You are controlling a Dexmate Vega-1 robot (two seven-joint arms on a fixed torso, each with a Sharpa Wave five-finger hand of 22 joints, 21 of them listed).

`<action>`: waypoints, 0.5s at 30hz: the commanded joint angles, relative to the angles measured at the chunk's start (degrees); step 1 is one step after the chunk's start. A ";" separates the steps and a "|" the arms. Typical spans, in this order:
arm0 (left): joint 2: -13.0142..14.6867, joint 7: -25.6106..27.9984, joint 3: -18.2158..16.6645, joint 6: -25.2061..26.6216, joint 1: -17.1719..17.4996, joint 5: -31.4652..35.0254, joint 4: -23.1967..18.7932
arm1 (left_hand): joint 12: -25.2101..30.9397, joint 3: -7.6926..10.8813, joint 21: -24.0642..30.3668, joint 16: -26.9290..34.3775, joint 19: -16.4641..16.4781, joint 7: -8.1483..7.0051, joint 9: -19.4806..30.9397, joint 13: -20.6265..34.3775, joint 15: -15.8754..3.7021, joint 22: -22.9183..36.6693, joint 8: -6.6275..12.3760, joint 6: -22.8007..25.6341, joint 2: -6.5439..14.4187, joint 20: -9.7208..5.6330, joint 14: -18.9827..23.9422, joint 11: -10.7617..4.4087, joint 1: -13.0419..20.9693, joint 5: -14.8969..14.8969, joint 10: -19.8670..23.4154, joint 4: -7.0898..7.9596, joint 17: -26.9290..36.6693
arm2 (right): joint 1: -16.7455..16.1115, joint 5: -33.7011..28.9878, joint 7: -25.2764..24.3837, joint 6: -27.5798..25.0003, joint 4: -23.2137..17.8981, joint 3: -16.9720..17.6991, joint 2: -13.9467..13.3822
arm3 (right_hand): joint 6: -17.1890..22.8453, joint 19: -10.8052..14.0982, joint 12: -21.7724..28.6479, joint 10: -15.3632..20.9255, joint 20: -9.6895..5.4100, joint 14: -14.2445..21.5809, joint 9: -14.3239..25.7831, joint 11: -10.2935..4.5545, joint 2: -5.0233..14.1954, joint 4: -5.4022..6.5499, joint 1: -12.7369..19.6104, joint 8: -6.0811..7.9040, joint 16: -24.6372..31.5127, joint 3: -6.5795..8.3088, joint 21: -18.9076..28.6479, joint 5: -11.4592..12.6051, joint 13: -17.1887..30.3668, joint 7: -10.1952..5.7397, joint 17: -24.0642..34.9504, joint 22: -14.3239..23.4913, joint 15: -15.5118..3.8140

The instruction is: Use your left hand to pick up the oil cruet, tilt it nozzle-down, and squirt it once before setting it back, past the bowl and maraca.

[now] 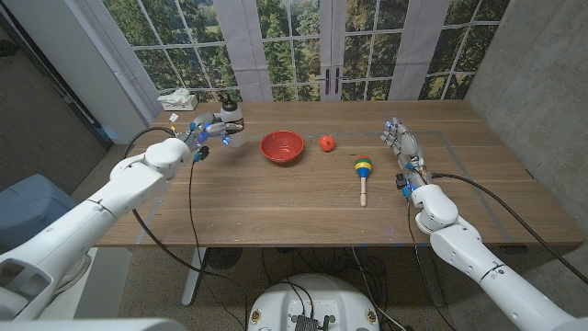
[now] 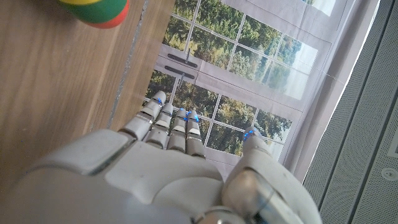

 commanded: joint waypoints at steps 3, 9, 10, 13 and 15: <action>-1.02 0.71 1.48 2.06 -4.05 1.27 2.73 | 0.03 3.19 0.63 -0.07 -0.24 0.66 0.21 0.06 -0.48 -0.02 -0.18 0.91 1.53 -4.51 0.20 -2.74 0.71 -0.07 3.08 2.55 0.17 | -0.32 -0.20 0.14 0.51 -0.23 0.14 -0.09 | 0.01 -0.13 0.14 0.24 0.18 -0.09 0.22 0.47 -0.17 -0.48 0.02 0.08 0.47 0.07 0.15 0.06 0.05 0.30 -0.06 0.17 0.26; -1.43 1.74 2.18 2.89 -5.52 2.64 3.20 | -0.01 3.45 0.88 -0.09 -0.25 0.64 0.23 0.07 -0.47 -0.06 -0.26 0.94 1.51 -4.51 0.23 -2.87 0.62 -0.13 3.11 2.51 0.13 | -0.42 -0.08 0.23 0.96 -0.08 0.26 0.07 | 0.01 -0.11 0.12 0.19 0.22 -0.03 0.22 0.54 -0.18 -0.53 0.00 0.08 0.50 0.07 0.16 0.06 0.05 0.32 -0.08 0.17 0.34; -1.62 1.83 2.23 2.84 -5.79 2.72 3.45 | -0.01 3.51 0.90 -0.07 -0.29 0.63 0.24 0.07 -0.48 -0.12 -0.29 0.93 1.50 -4.51 0.27 -2.88 0.60 -0.14 3.14 2.50 0.14 | -0.42 0.02 0.43 0.99 -0.03 0.26 0.01 | 0.00 -0.11 0.11 0.17 0.22 -0.06 0.22 0.55 -0.19 -0.54 0.00 0.08 0.48 0.07 0.16 0.06 0.05 0.33 -0.08 0.17 0.32; -1.85 3.16 2.70 3.43 -6.49 4.10 3.49 | -0.03 3.58 0.92 -0.02 -0.32 0.62 0.25 0.07 -0.48 -0.19 -0.33 0.89 1.48 -4.51 0.32 -2.90 0.58 -0.16 3.14 2.48 0.20 | -0.51 0.01 0.54 1.16 0.05 0.30 -0.04 | 0.02 -0.10 0.11 0.16 0.19 -0.05 0.22 0.50 -0.16 -0.58 -0.03 0.09 0.50 0.07 0.16 0.07 0.05 0.28 -0.09 0.17 0.26; -1.96 3.16 2.91 3.87 -7.04 4.41 3.63 | -0.12 3.67 1.01 -0.03 -0.32 0.60 0.26 0.08 -0.49 -0.24 -0.35 0.92 1.45 -4.51 0.31 -2.88 0.55 -0.19 2.96 2.45 0.18 | -0.67 0.32 0.59 1.44 0.16 0.42 0.13 | 0.01 -0.12 0.13 0.22 0.22 -0.08 0.23 0.53 -0.16 -0.60 -0.04 0.08 0.49 0.07 0.16 0.07 0.05 0.28 -0.09 0.17 0.25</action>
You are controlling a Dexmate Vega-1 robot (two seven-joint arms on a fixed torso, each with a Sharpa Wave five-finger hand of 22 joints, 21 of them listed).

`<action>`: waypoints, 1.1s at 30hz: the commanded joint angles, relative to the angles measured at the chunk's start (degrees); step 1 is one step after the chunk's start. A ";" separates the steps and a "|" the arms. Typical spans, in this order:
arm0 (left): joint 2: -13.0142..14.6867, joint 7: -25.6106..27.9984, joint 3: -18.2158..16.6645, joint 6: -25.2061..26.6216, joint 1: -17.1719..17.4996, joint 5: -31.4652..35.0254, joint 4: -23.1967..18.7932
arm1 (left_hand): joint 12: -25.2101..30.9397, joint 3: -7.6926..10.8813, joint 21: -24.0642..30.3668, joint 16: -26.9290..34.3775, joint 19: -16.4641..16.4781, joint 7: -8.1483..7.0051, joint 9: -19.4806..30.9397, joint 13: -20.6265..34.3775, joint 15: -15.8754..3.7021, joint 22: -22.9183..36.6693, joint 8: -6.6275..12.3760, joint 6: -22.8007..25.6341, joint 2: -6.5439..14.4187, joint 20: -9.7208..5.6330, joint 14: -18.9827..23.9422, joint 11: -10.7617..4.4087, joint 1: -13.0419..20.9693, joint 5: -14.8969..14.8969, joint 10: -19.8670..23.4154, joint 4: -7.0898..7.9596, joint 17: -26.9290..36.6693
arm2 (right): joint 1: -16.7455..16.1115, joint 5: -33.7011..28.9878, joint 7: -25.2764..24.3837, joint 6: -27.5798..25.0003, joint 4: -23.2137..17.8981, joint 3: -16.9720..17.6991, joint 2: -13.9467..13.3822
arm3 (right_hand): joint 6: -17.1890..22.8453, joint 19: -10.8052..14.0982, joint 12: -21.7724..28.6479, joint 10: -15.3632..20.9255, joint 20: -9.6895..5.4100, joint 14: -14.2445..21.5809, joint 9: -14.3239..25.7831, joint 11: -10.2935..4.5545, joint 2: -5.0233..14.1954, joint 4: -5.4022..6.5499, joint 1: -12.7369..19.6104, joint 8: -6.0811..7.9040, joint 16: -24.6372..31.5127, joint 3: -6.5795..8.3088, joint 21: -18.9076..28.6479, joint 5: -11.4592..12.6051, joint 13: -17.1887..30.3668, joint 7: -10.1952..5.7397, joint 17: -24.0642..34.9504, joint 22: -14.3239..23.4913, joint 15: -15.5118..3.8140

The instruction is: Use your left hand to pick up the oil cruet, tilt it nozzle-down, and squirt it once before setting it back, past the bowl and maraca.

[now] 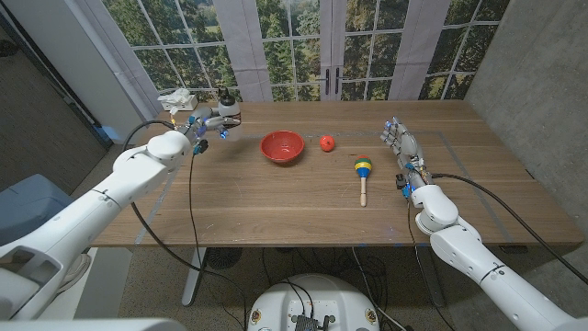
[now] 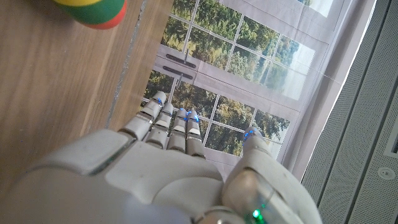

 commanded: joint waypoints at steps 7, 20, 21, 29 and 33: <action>-1.15 4.20 2.62 3.69 -4.50 5.82 1.15 | 0.05 3.24 0.72 0.01 -0.34 0.61 0.14 0.10 -0.51 -0.10 -0.12 1.09 1.35 -4.51 0.35 -2.94 0.48 -0.24 3.04 2.41 0.25 | -0.97 0.63 0.44 1.37 0.38 0.70 0.05 | 0.03 -0.12 0.15 0.26 0.25 -0.04 0.23 0.53 -0.14 -0.41 -0.09 0.09 0.51 0.31 0.15 0.07 0.05 0.24 0.15 0.17 0.27; -1.16 9.42 7.60 9.28 -7.56 17.78 -1.69 | -0.09 3.77 1.19 -0.02 -0.57 0.24 0.20 0.11 -0.53 -0.35 -0.31 1.07 1.12 -4.53 0.28 -2.91 0.31 -0.39 2.95 2.21 0.19 | -1.40 1.15 0.84 2.52 1.21 1.05 0.38 | 0.07 -0.06 0.10 0.16 0.28 -0.03 0.23 0.47 -0.13 -0.53 -0.20 0.10 0.54 0.29 0.17 0.07 0.05 0.26 0.13 0.17 0.36; -1.18 9.83 8.01 9.66 -7.74 18.90 -1.94 | -0.11 3.80 1.20 -0.01 -0.60 0.20 0.20 0.11 -0.53 -0.38 -0.31 1.09 1.09 -4.53 0.28 -2.98 0.30 -0.40 2.90 2.19 0.21 | -1.47 1.20 0.89 2.63 1.24 1.08 0.38 | 0.07 -0.07 0.12 0.21 0.28 -0.03 0.23 0.49 -0.12 -0.53 -0.22 0.10 0.54 0.29 0.17 0.07 0.05 0.24 0.13 0.17 0.28; -0.77 10.90 11.38 12.41 -8.69 27.56 -4.76 | -0.19 4.07 1.58 -0.04 -0.76 -0.20 0.24 0.12 -0.55 -0.49 -0.39 1.13 0.86 -4.52 0.21 -3.49 0.10 -0.52 2.83 2.08 0.20 | -1.99 1.45 0.93 3.78 1.67 1.36 0.81 | 0.03 -0.09 0.14 0.24 0.29 -0.03 0.23 0.54 -0.10 -0.61 -0.30 0.07 0.56 0.28 0.16 0.07 0.05 0.26 0.11 0.17 0.39; -0.54 10.88 12.86 13.85 -9.00 31.95 -6.19 | -0.20 4.24 1.67 -0.11 -0.98 -0.48 0.26 0.13 -0.54 -0.68 -0.39 1.25 0.79 -4.51 0.13 -3.55 -0.03 -0.58 2.84 2.06 0.15 | -2.18 1.35 0.93 4.14 1.76 1.46 0.84 | 0.06 -0.09 0.14 0.24 0.32 -0.03 0.23 0.56 -0.08 -0.63 -0.33 0.09 0.56 0.28 0.16 0.06 0.05 0.25 0.11 0.17 0.33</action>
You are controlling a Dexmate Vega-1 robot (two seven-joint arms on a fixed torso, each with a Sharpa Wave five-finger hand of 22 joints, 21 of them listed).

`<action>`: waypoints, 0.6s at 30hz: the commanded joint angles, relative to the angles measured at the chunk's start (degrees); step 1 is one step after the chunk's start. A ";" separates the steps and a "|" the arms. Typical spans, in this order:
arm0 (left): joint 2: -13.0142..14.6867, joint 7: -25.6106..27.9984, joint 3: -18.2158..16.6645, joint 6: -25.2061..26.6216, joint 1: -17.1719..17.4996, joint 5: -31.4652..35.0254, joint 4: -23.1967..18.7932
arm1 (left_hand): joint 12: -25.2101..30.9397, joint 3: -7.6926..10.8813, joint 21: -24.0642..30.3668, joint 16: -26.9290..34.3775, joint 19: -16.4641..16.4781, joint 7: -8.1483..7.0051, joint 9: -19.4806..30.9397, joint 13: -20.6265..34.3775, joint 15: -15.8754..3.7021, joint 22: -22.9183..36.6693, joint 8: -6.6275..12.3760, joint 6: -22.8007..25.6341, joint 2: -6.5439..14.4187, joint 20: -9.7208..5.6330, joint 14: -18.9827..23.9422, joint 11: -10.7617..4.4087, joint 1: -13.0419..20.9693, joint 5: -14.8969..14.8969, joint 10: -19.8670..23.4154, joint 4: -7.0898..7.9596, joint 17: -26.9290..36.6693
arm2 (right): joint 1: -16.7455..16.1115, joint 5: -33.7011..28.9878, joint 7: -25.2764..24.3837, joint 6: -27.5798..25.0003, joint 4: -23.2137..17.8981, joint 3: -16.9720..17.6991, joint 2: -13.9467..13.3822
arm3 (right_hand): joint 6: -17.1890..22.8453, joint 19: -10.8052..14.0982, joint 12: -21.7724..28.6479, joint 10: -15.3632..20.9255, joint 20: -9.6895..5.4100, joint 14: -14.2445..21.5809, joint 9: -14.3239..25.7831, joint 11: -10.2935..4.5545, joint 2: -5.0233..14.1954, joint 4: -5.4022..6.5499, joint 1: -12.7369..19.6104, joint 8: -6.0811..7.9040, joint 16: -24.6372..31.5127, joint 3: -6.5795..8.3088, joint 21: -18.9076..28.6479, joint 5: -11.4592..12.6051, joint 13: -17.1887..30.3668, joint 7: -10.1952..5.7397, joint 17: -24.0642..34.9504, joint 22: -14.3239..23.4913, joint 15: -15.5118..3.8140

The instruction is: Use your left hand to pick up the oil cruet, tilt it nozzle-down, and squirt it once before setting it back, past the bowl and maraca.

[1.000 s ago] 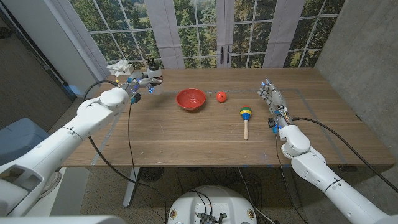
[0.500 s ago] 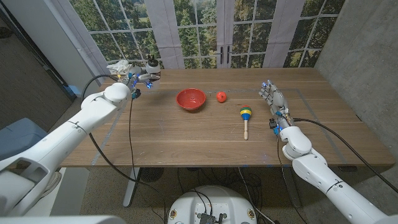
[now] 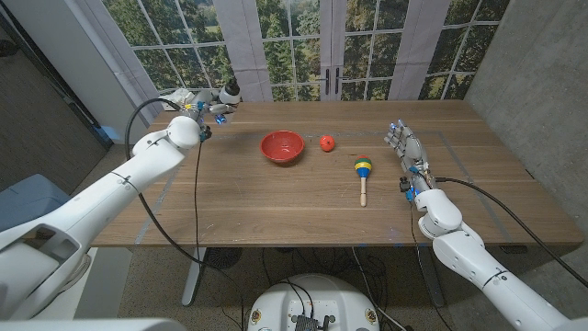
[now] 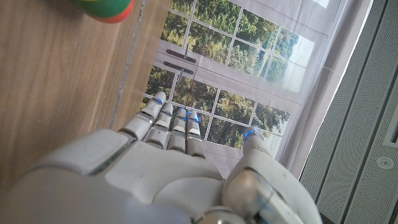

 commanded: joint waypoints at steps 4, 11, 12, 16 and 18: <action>0.65 1.76 6.49 6.45 -2.11 17.47 -4.60 | 0.11 3.06 0.92 -0.04 -0.62 -0.16 0.32 0.14 -0.24 -0.17 -0.15 0.90 0.73 -4.72 -0.10 -3.26 -0.15 -0.19 2.88 2.25 0.26 | -0.78 0.37 0.28 1.70 0.68 0.46 0.48 | 0.06 -0.08 0.16 0.07 0.30 0.18 0.23 0.26 -0.08 -0.43 -0.37 0.08 0.39 0.03 0.16 0.06 0.05 0.24 0.13 0.17 0.15; 0.23 1.18 9.65 9.95 -3.51 26.60 -4.73 | 0.01 3.30 1.08 -0.15 -0.88 -0.52 0.34 0.15 -0.26 -0.35 -0.24 0.78 0.60 -4.75 -0.27 -3.49 -0.18 -0.25 2.72 2.11 0.19 | -1.04 0.67 0.59 2.18 0.88 0.72 0.47 | 0.07 -0.11 0.13 0.00 0.34 0.19 0.23 0.28 -0.08 -0.50 -0.40 0.08 0.40 0.03 0.15 0.07 0.05 0.23 0.11 0.17 0.15; 0.06 1.31 9.99 10.38 -3.63 27.83 -4.65 | 0.01 3.35 1.15 -0.19 -0.92 -0.62 0.35 0.16 -0.26 -0.38 -0.26 0.76 0.58 -4.75 -0.32 -3.51 -0.21 -0.26 2.73 2.10 0.15 | -1.05 0.67 0.66 2.14 0.90 0.73 0.40 | 0.06 -0.11 0.12 -0.01 0.35 0.17 0.23 0.31 -0.08 -0.51 -0.40 0.08 0.40 0.03 0.15 0.07 0.05 0.26 0.11 0.17 0.13; -0.66 1.87 11.16 11.86 -3.99 32.49 -4.37 | -0.03 3.46 1.25 -0.11 -1.03 -0.69 0.36 0.17 -0.25 -0.47 -0.27 0.80 0.57 -4.73 -0.24 -3.75 -0.30 -0.29 2.67 2.10 0.25 | -1.09 0.77 0.77 2.34 1.02 0.79 0.47 | 0.06 -0.07 0.12 -0.02 0.34 0.18 0.23 0.32 -0.06 -0.53 -0.43 0.08 0.41 0.03 0.16 0.07 0.05 0.28 0.10 0.17 0.09; -0.76 1.24 12.06 12.77 -4.43 35.01 -4.29 | -0.03 3.52 1.35 -0.17 -1.06 -0.86 0.37 0.17 -0.24 -0.49 -0.24 0.90 0.56 -4.72 -0.30 -3.80 -0.38 -0.31 2.67 2.12 0.21 | -1.11 0.89 0.93 2.41 1.06 0.84 0.44 | 0.06 -0.08 0.14 0.03 0.36 0.23 0.23 0.38 -0.06 -0.55 -0.45 0.08 0.43 0.03 0.16 0.07 0.05 0.26 0.10 0.17 0.12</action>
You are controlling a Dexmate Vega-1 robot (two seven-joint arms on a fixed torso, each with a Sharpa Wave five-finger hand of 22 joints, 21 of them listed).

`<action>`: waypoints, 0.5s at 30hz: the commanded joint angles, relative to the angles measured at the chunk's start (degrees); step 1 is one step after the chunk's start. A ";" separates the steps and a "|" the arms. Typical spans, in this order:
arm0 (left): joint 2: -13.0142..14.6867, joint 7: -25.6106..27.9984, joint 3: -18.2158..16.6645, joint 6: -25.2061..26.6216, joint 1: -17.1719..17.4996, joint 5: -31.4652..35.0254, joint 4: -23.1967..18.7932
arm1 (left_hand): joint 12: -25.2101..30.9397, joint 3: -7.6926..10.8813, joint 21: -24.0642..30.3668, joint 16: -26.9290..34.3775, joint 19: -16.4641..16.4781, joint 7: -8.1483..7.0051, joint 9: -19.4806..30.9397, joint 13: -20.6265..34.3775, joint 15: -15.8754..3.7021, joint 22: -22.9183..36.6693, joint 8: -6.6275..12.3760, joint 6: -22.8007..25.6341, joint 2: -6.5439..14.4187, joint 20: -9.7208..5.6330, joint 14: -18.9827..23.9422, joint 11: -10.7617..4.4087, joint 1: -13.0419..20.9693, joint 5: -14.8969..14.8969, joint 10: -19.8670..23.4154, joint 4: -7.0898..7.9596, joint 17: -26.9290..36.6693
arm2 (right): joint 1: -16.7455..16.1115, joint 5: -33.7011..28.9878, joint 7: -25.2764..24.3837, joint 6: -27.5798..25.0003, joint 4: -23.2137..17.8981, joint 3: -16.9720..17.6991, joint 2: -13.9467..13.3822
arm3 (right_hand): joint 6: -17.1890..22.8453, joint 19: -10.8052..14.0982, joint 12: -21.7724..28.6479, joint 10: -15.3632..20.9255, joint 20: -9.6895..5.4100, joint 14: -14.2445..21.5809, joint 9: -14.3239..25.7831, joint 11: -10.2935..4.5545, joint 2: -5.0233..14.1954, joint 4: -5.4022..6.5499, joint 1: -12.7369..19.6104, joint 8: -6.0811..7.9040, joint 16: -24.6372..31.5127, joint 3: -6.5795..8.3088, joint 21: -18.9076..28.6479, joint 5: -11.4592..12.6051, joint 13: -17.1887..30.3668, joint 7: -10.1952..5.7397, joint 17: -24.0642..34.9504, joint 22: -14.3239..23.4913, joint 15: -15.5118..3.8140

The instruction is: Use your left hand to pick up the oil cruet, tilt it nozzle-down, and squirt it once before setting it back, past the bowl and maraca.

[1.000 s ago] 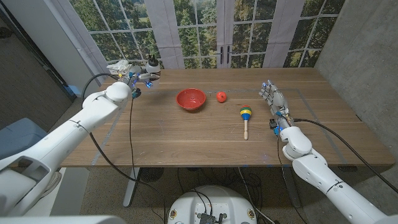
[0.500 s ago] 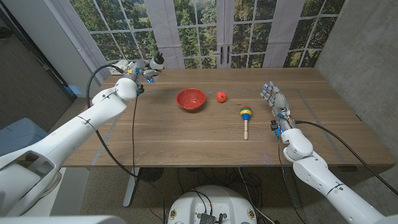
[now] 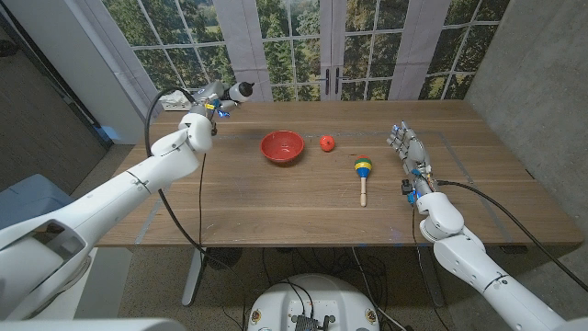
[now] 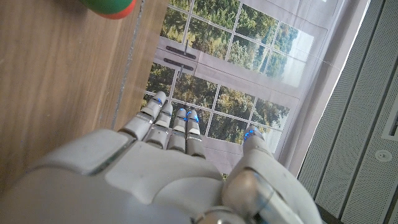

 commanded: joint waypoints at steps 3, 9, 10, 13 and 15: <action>-1.25 -1.52 5.35 5.83 -2.28 16.69 -0.22 | 0.20 3.15 0.65 -0.14 -0.43 -0.72 0.07 0.19 -0.27 -0.03 0.02 0.50 0.45 -4.82 -0.27 -2.99 -0.48 -0.32 2.85 2.54 0.10 | -0.30 0.50 0.66 0.97 0.48 0.34 0.12 | 0.05 0.12 0.16 0.00 0.14 0.18 0.23 0.24 -0.06 -0.41 -0.47 0.07 0.42 0.19 0.15 0.07 0.05 0.28 0.09 0.17 0.04; -2.01 -2.55 7.04 7.35 -2.94 22.67 0.48 | 0.17 3.44 0.98 -0.17 -0.72 -1.57 0.10 0.21 -0.28 -0.36 0.37 1.52 0.21 -4.82 -0.28 -3.20 -0.60 -0.48 2.89 2.36 0.06 | -0.35 0.61 0.77 1.04 0.58 0.44 0.08 | 0.07 0.15 0.12 -0.08 0.16 0.19 0.23 0.33 -0.07 -0.45 -0.54 0.08 0.43 0.17 0.16 0.06 0.04 0.29 0.08 0.17 0.11; -2.09 -2.61 7.27 7.44 -3.01 23.61 0.62 | 0.08 3.52 1.04 -0.16 -0.79 -1.80 0.11 0.21 -0.26 -0.46 0.48 1.84 0.27 -4.81 -0.26 -3.16 -0.69 -0.50 2.71 2.40 0.07 | -0.38 0.59 0.79 1.05 0.57 0.47 0.03 | 0.06 0.15 0.13 -0.06 0.17 0.20 0.23 0.29 -0.07 -0.45 -0.56 0.07 0.43 0.16 0.16 0.06 0.04 0.30 0.08 0.17 0.16; -2.34 -2.99 8.47 8.22 -3.42 27.37 1.18 | -0.02 3.62 1.12 -0.14 -0.87 -2.00 0.12 0.22 -0.25 -0.58 0.43 1.79 0.36 -4.79 -0.23 -3.17 -0.82 -0.53 2.47 2.48 0.10 | -0.39 0.72 0.92 1.18 0.67 0.53 0.05 | 0.06 0.15 0.15 -0.02 0.15 0.16 0.23 0.22 -0.06 -0.48 -0.60 0.08 0.43 0.16 0.16 0.06 0.04 0.27 0.07 0.17 0.10; -2.48 -3.27 9.20 8.83 -3.61 29.96 1.47 | -0.07 3.68 1.18 -0.21 -0.90 -2.10 0.12 0.22 -0.25 -0.66 0.37 1.65 0.39 -4.79 -0.28 -3.18 -0.89 -0.55 2.35 2.50 0.04 | -0.36 0.73 0.99 1.13 0.70 0.52 0.02 | 0.06 0.15 0.15 -0.02 0.17 0.16 0.23 0.27 -0.06 -0.49 -0.62 0.07 0.43 0.16 0.16 0.06 0.04 0.32 0.07 0.17 0.13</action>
